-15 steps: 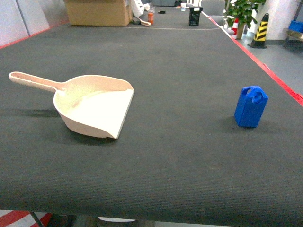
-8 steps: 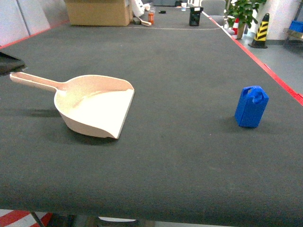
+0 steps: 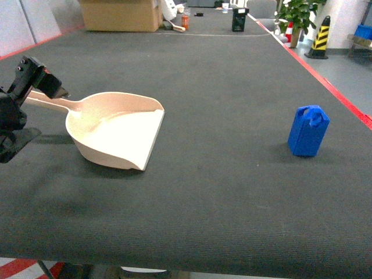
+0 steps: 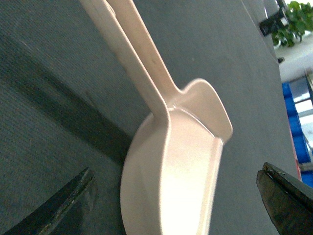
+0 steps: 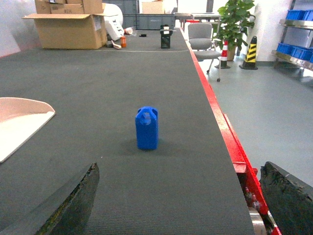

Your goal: Place part in tray to right shelf

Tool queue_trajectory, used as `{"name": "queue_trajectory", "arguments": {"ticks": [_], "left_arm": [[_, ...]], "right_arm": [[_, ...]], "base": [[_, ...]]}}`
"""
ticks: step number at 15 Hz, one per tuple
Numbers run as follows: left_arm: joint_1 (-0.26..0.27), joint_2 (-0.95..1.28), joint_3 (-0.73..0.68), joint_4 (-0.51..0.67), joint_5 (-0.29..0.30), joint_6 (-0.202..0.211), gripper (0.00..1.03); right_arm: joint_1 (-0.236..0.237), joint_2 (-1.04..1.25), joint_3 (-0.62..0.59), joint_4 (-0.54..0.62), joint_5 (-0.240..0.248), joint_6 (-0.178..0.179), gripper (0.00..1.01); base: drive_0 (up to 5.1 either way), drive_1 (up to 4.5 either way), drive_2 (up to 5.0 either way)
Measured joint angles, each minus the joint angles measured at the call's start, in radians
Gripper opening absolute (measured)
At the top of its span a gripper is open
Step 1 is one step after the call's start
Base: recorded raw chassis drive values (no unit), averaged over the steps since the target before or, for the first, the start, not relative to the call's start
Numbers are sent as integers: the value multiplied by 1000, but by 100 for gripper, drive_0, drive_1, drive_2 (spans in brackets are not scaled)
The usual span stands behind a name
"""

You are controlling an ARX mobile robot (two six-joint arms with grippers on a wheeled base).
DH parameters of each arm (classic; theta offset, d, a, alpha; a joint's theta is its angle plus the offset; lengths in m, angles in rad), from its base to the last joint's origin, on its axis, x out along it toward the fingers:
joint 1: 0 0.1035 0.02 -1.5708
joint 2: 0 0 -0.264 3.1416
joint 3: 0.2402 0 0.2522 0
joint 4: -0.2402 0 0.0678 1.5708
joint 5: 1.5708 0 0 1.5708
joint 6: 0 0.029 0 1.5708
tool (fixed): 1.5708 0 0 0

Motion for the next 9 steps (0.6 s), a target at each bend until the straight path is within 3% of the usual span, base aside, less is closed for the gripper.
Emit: {"name": "queue_trajectory", "arguments": {"ticks": [5, 6, 7, 9], "left_arm": [[11, 24, 18, 3, -18, -19, 98], [44, 14, -21, 153, -21, -117, 98], [85, 114, 117, 121, 31, -134, 98], [97, 192, 195, 76, 46, -138, 98]], "right_arm": [[0, 0, 0, 0, 0, 0, 98], [0, 0, 0, 0, 0, 0, 98], [0, 0, 0, 0, 0, 0, 98], [0, 0, 0, 0, 0, 0, 98]], "base": [[0, 0, 0], [0, 0, 0], [0, 0, 0], [0, 0, 0]]}}
